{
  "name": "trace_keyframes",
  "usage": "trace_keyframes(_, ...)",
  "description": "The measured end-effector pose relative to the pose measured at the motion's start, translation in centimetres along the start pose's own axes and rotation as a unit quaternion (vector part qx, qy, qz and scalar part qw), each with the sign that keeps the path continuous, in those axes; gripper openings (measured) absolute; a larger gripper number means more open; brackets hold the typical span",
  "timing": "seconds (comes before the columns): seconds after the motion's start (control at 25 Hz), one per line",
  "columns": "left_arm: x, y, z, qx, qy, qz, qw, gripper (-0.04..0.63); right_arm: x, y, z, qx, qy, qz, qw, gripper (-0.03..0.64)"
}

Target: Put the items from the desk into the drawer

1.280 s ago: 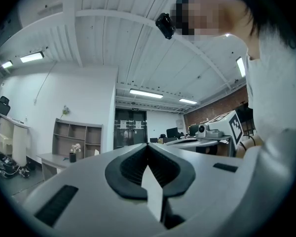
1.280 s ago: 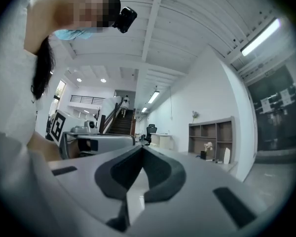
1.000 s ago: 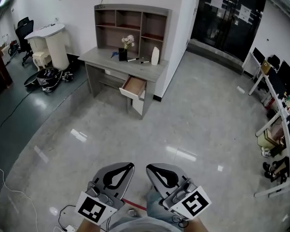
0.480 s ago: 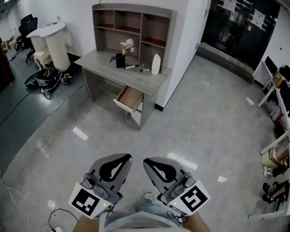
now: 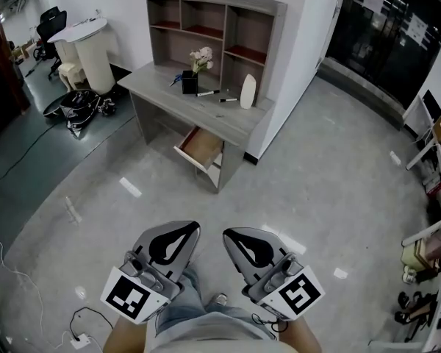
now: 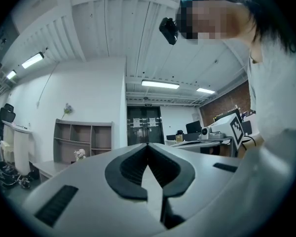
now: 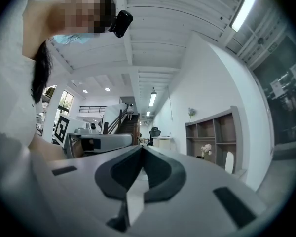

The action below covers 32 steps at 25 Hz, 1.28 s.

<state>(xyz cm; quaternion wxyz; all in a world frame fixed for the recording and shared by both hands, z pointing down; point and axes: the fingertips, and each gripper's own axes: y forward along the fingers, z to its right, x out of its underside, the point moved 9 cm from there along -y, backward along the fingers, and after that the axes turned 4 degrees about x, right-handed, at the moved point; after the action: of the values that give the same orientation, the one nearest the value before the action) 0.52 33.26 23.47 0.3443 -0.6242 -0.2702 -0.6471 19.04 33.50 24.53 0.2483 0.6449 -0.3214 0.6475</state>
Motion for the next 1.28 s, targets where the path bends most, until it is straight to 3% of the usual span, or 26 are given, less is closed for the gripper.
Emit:
trace_keyframes(0.28,1.2,5.6,-6.6,0.039,-0.005,0.007,0.9992,0.008,0.7,4.9,5.4,0.036,0.001,-0.004,0.999,0.008)
trace_keyframes(0.84,2.4,11.2,-26.6,0.102,0.005,-0.004,0.9947,0.008,1.8,23.2,12.4,0.088,0.005,-0.005,0.996,0.008)
trace_keyframes(1.28,5.2,13.7,-33.9,0.112,-0.020,-0.007,0.9934,0.008,3.5,29.7,16.4,0.111,0.002,-0.028,0.993,0.008)
